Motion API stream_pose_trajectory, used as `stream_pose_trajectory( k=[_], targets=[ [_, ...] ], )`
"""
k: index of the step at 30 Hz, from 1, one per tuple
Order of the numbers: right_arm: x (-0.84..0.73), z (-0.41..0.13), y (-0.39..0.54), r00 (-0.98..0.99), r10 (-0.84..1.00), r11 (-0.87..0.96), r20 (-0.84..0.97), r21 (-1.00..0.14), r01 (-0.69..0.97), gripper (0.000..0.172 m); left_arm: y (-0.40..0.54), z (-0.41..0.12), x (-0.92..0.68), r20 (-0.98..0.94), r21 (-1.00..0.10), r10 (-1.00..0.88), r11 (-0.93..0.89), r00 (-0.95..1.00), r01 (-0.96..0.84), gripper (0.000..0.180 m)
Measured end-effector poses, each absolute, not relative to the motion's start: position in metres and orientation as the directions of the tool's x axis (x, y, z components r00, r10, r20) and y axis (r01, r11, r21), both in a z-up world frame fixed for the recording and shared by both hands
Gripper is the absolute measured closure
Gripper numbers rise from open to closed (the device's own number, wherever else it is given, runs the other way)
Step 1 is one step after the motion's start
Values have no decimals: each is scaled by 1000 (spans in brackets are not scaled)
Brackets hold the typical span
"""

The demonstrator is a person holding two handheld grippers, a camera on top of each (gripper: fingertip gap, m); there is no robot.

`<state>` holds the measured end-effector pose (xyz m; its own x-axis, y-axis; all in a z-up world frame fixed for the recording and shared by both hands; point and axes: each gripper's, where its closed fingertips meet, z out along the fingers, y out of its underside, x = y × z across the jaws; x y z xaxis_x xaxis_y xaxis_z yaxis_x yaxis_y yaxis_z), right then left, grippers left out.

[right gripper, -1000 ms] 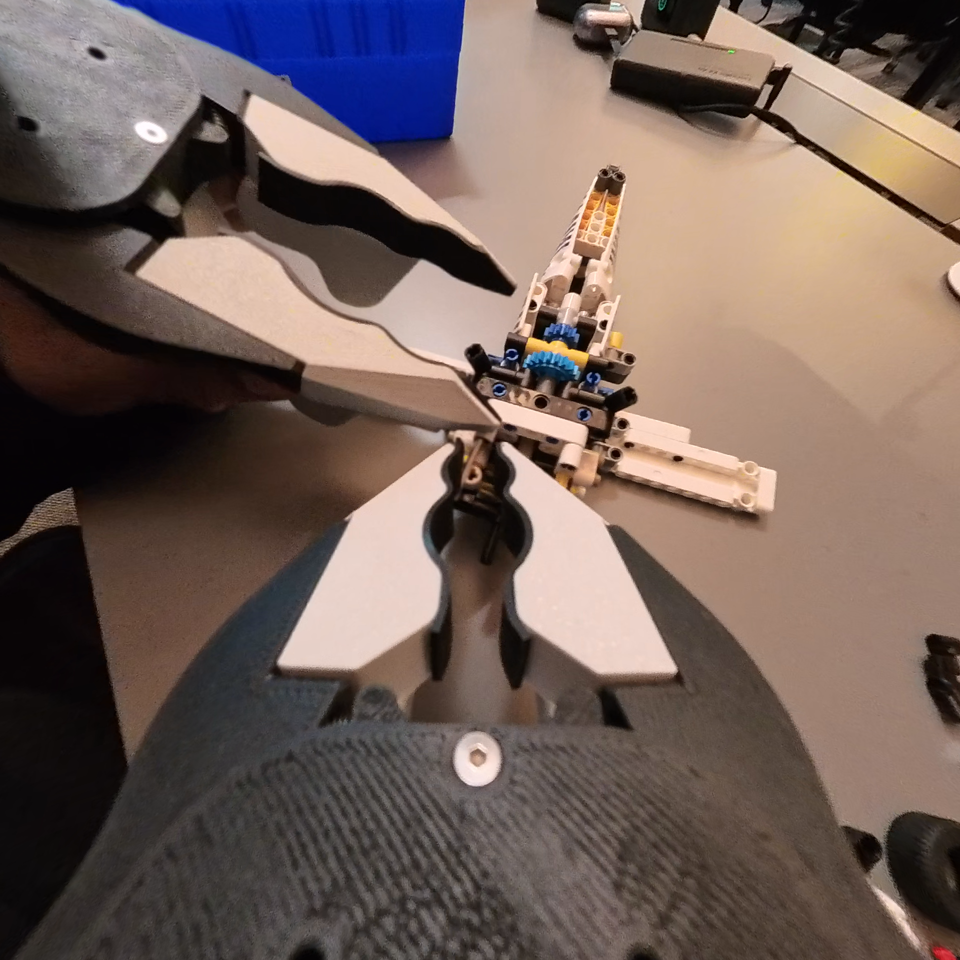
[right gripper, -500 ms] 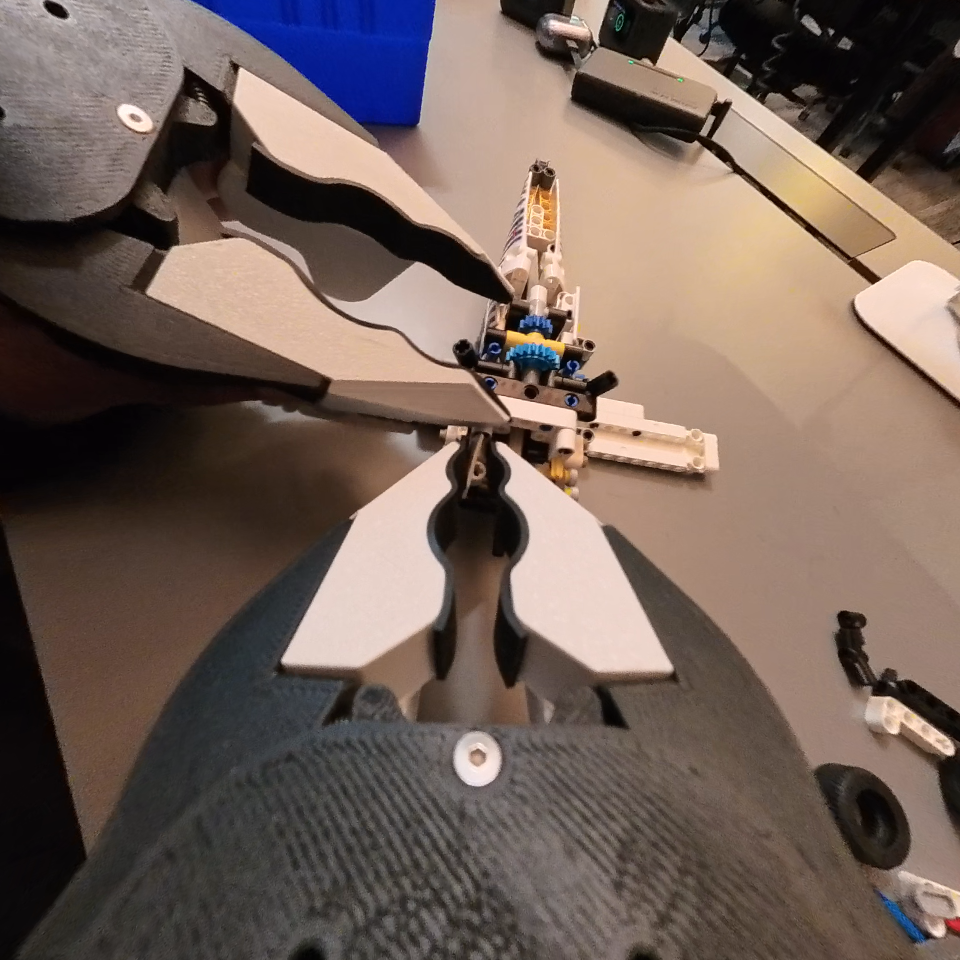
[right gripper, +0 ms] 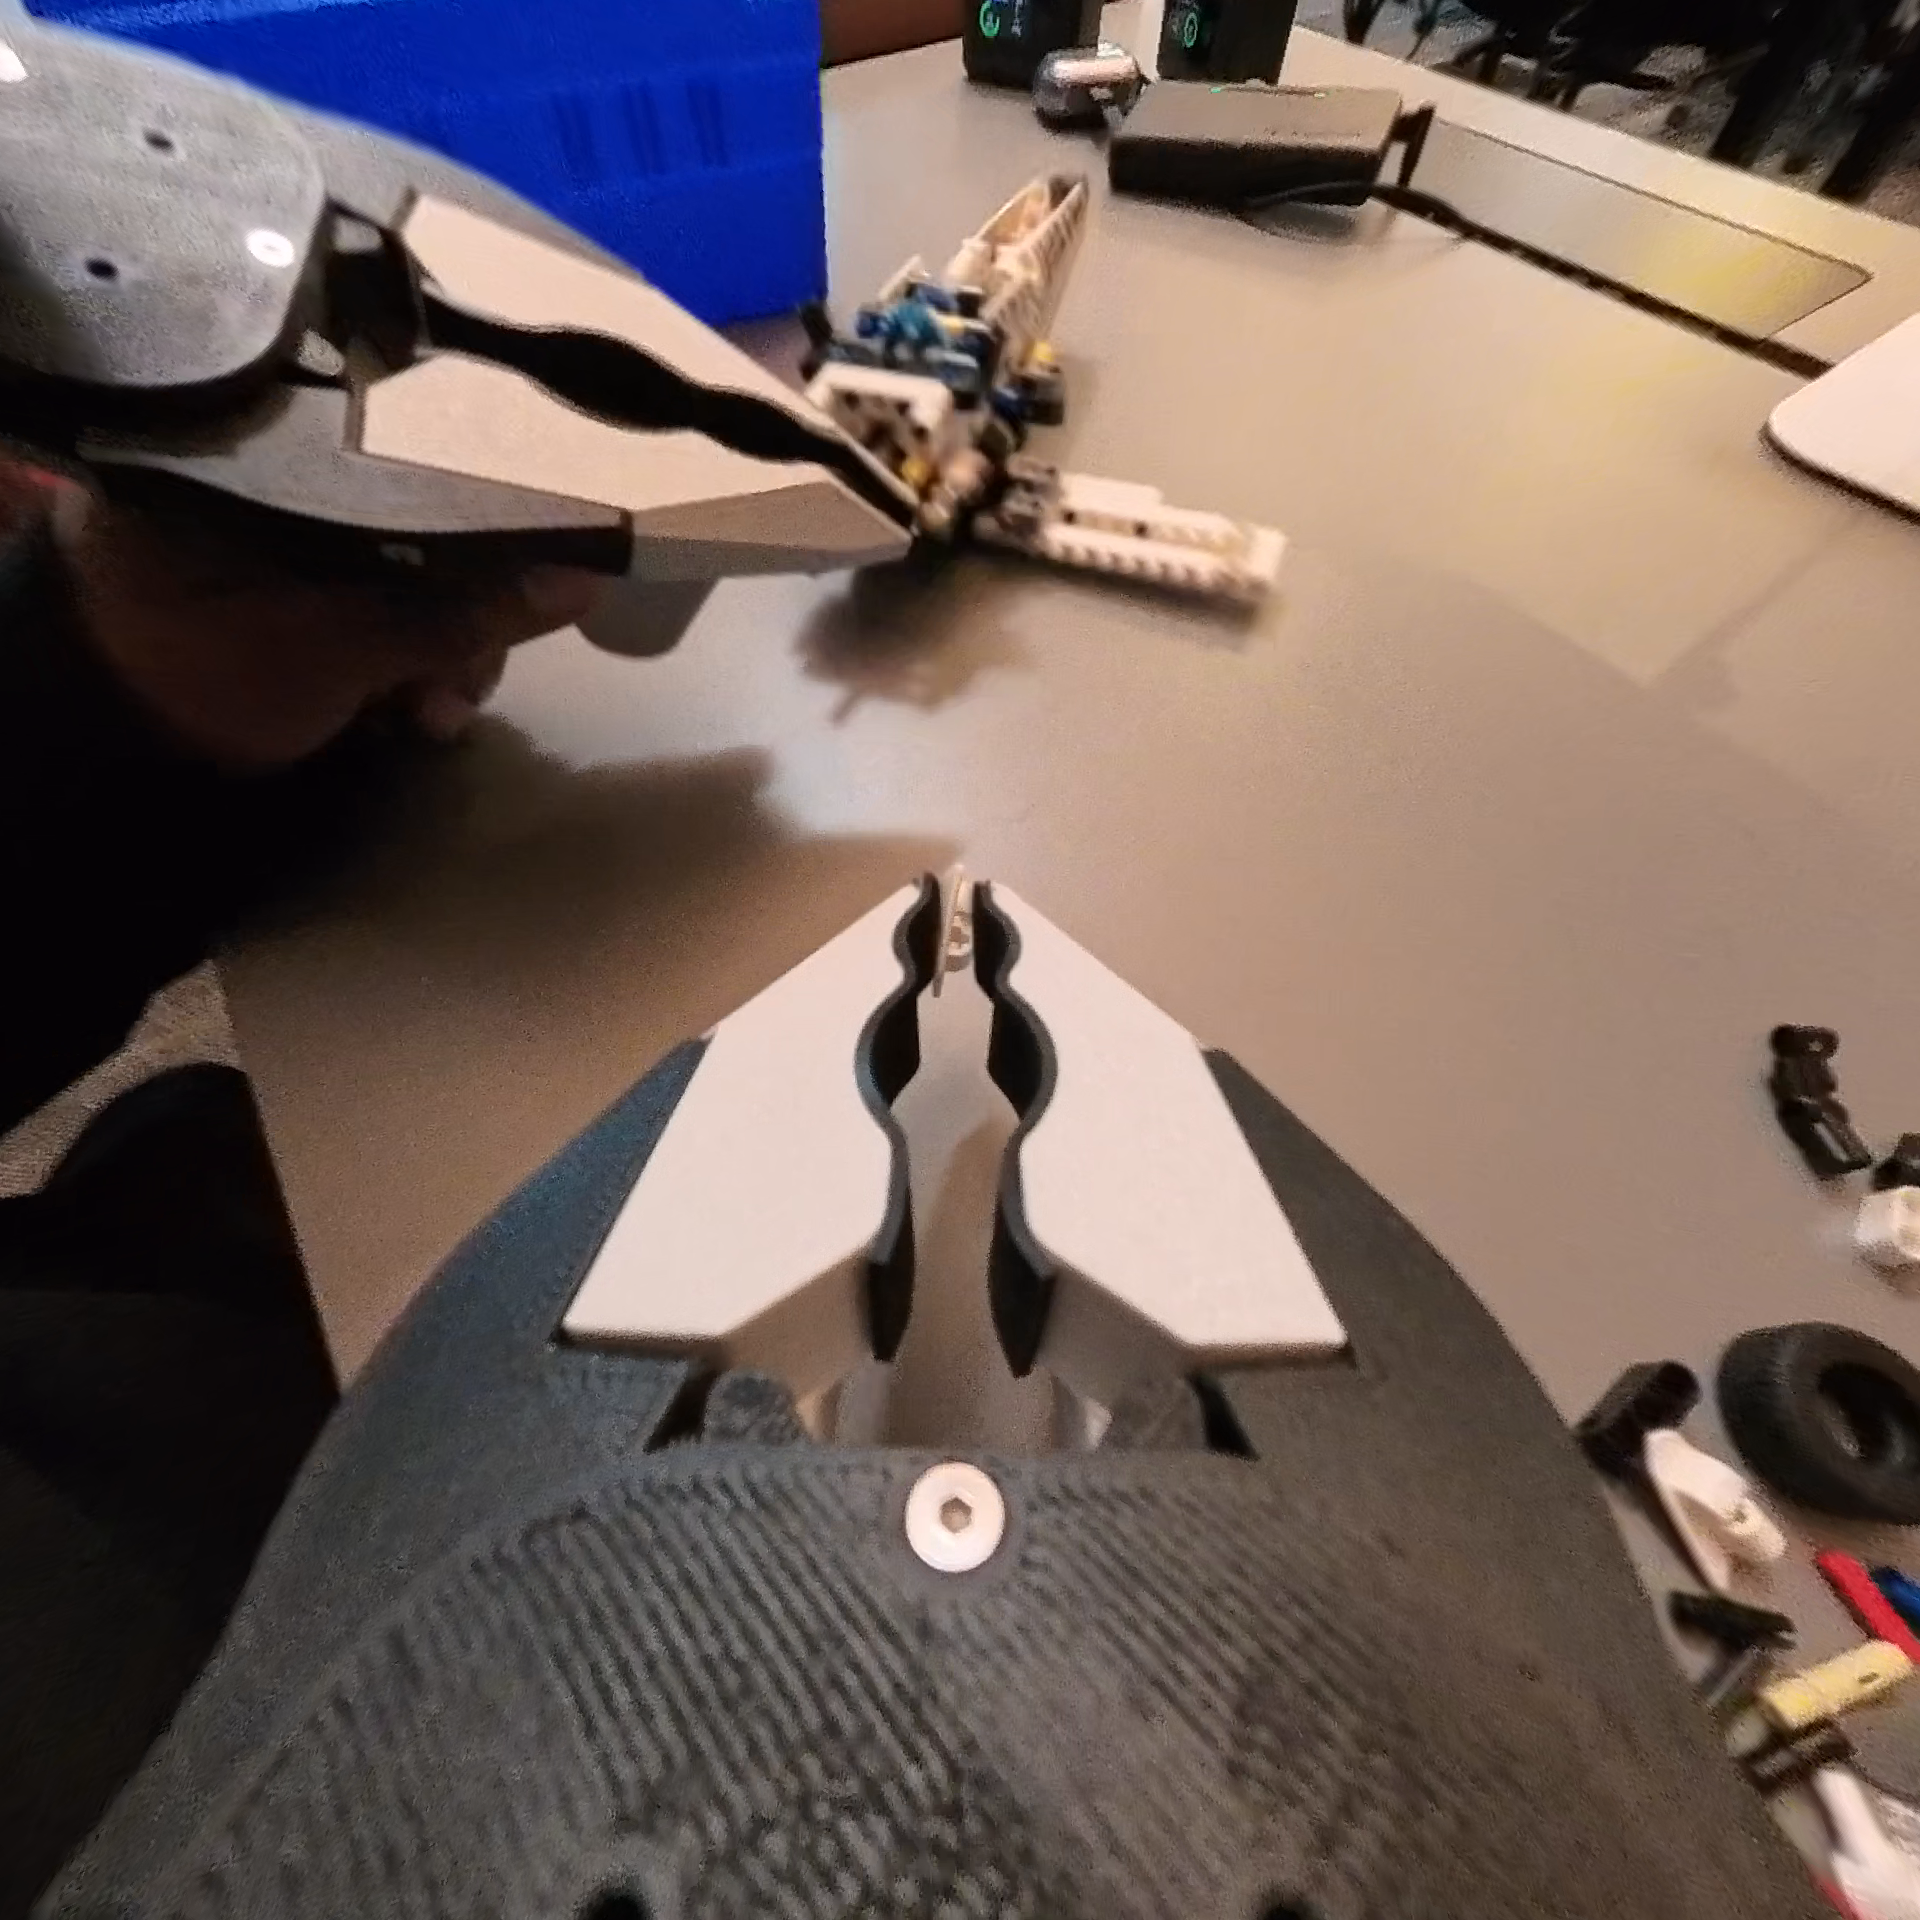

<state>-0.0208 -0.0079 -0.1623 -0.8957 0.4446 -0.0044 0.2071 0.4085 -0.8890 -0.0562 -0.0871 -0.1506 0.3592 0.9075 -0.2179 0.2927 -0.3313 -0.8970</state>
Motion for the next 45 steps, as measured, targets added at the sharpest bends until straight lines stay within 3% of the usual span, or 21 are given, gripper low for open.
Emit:
stream_pose_trajectory(
  k=[2,6,12,17,20,23,28,35,40,45],
  targets=[
    [-22,-158,-6,-896,442,376,-45,-897,230,167,-74,-148,-51,-109,-918,897,-257,429,303,178],
    [-26,-160,-2,-898,438,374,-37,-901,219,167,-74,-150,-53,-149,-909,904,-285,402,305,166],
    [-27,-159,6,-899,439,392,13,-903,178,167,-85,-141,-51,-29,-939,920,-159,392,304,154],
    [-27,-156,9,-903,429,375,0,-910,178,167,-144,-124,-56,-15,-959,972,-81,235,273,138],
    [-27,-157,7,-909,418,379,-4,-908,178,167,-194,-122,-67,-29,-952,997,-49,72,303,108],
    [-26,-157,5,-913,407,385,8,-908,164,167,-214,-128,-84,-68,-919,996,-85,57,385,85],
    [-23,-154,6,-916,400,376,18,-915,146,167,-220,-156,-117,-3,-851,991,-74,136,520,77],
    [-38,-152,32,-885,464,372,46,-916,147,167,-201,-160,-111,49,-836,982,-61,185,546,137],
    [-58,-133,64,-857,515,292,6,-941,169,167,-157,-166,-100,23,-832,963,-130,268,540,135],
    [-49,-79,89,-903,365,-71,-225,-974,214,167,-111,-166,-93,17,-811,937,-192,349,552,139]
  ],
)
